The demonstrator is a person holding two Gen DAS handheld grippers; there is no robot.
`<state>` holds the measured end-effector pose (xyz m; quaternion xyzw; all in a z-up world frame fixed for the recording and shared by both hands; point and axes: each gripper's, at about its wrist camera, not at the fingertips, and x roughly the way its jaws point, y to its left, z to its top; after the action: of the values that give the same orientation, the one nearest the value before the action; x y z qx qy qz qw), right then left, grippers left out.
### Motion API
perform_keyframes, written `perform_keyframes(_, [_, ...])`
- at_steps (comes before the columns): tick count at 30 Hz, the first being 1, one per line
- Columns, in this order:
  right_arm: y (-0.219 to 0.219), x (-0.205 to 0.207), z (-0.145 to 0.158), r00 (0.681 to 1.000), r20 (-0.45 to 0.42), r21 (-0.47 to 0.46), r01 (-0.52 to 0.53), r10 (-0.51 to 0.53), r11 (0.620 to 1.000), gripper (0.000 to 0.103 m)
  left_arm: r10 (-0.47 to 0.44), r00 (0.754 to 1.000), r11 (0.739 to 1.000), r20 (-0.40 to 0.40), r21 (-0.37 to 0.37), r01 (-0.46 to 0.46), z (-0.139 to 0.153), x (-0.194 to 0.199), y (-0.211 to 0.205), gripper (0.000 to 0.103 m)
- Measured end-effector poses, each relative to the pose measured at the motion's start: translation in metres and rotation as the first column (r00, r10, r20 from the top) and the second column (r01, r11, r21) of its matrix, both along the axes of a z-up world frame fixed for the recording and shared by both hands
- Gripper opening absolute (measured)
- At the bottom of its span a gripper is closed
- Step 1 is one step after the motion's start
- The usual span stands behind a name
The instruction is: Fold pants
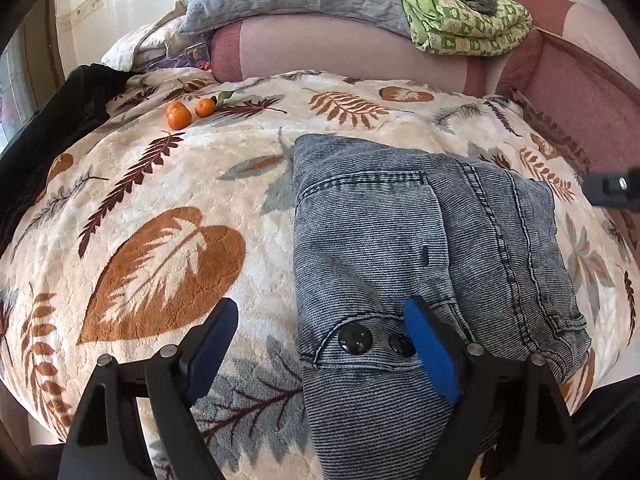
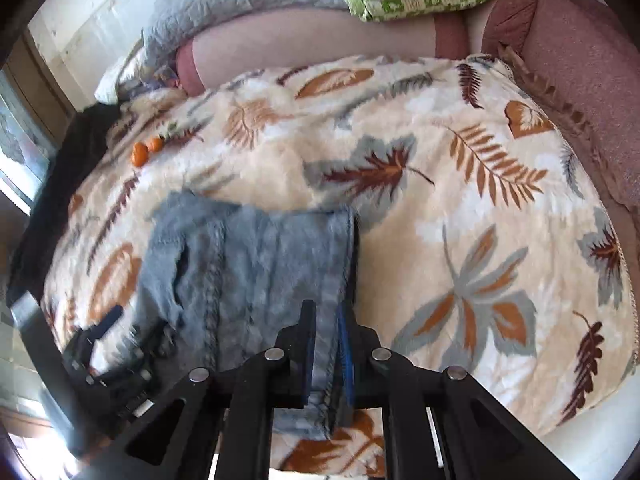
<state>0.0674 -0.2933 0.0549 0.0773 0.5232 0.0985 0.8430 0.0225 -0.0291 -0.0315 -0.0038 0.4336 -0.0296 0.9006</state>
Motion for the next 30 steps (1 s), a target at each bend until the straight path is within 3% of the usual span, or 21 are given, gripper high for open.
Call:
perform_keyframes(2, [0.005,0.021,-0.004,1.000,-0.007,0.105,-0.018,0.019,0.994,0.017,-0.001,1.000,1.000,0.004,-0.002,0.001,0.000,0.000,0.000,0.086])
perform_keyframes(3, [0.009,0.032,-0.012,1.000,-0.017,0.106,-0.019,0.021,0.994,0.024,-0.001,1.000,1.000,0.005,-0.004,0.001,0.000,-0.001,0.000,0.086])
perform_keyframes(4, [0.008,0.042,-0.027,0.999,-0.050,0.082,-0.004,0.008,0.997,0.032,-0.003,1.000,1.000,0.007,-0.016,0.003,0.001,-0.001,0.001,0.085])
perform_keyframes(5, [0.005,0.052,-0.051,0.993,-0.116,0.031,0.025,-0.021,0.999,0.032,-0.007,1.000,0.999,0.011,-0.048,0.008,0.004,-0.002,0.005,0.085])
perform_keyframes(6, [0.001,0.059,-0.082,0.977,-0.204,-0.044,0.055,-0.063,0.998,0.032,-0.015,1.000,0.993,0.018,-0.115,0.017,0.010,-0.003,0.013,0.085])
perform_keyframes(7, [-0.010,0.060,-0.101,0.968,-0.235,-0.038,0.083,-0.090,0.996,0.037,-0.010,1.000,0.981,0.030,-0.195,0.015,0.017,-0.005,0.023,0.085])
perform_keyframes(9, [-0.019,0.057,-0.093,0.971,-0.217,0.031,0.114,-0.104,0.993,0.038,0.070,0.995,0.949,0.075,-0.312,-0.043,0.028,-0.013,0.050,0.085])
perform_keyframes(10, [-0.016,0.057,-0.085,0.974,-0.206,-0.004,0.099,-0.098,0.995,0.042,0.112,0.991,0.937,0.074,-0.340,-0.080,0.030,-0.013,0.062,0.085])
perform_keyframes(13, [0.005,0.059,-0.052,0.991,-0.118,-0.159,0.041,-0.061,0.986,0.042,0.111,0.992,0.888,-0.065,-0.442,-0.128,0.010,0.000,0.086,0.085])
perform_keyframes(15, [0.028,0.067,-0.028,0.999,-0.045,-0.162,0.009,-0.017,0.987,0.042,0.073,0.984,0.846,-0.161,-0.513,-0.146,-0.010,0.005,0.088,0.085])
perform_keyframes(17, [0.065,0.080,-0.012,0.997,-0.021,-0.136,-0.070,0.068,0.988,0.050,0.043,0.986,0.840,-0.164,-0.528,-0.125,-0.015,0.004,0.081,0.085])
perform_keyframes(18, [0.088,0.087,-0.009,0.992,-0.022,-0.129,-0.126,0.124,0.984,0.064,0.026,0.987,0.846,-0.156,-0.523,-0.105,-0.013,0.004,0.077,0.085])
perform_keyframes(20, [0.141,0.098,-0.009,0.970,-0.028,-0.151,-0.241,0.240,0.959,0.072,-0.013,0.987,0.830,-0.158,-0.552,-0.077,-0.013,0.005,0.069,0.085])
perform_keyframes(22, [0.189,0.111,-0.020,0.939,-0.079,-0.197,-0.345,0.335,0.918,0.072,-0.047,0.981,0.809,-0.188,-0.583,-0.072,-0.019,0.008,0.065,0.085])
perform_keyframes(24, [0.225,0.128,-0.039,0.915,-0.141,-0.261,-0.403,0.379,0.877,0.072,-0.049,0.983,0.814,-0.179,-0.577,-0.064,-0.019,0.010,0.062,0.085])
perform_keyframes(26, [0.244,0.137,-0.056,0.898,-0.198,-0.306,-0.438,0.393,0.845,0.072,-0.073,0.983,0.819,-0.167,-0.573,-0.036,-0.017,0.011,0.057,0.076])
perform_keyframes(28, [0.255,0.146,-0.076,0.877,-0.277,-0.333,-0.470,0.392,0.817,0.071,-0.114,0.978,0.801,-0.173,-0.599,-0.012,-0.020,0.014,0.051,0.058])
perform_keyframes(29, [0.257,0.147,-0.087,0.858,-0.328,-0.332,-0.497,0.395,0.802,0.066,-0.119,0.977,0.805,-0.177,-0.593,-0.009,-0.021,0.016,0.047,0.058])
perform_keyframes(30, [0.260,0.147,-0.096,0.834,-0.377,-0.331,-0.527,0.402,0.783,0.029,-0.113,0.978,0.814,-0.174,-0.581,-0.009,-0.021,0.016,0.045,0.058])
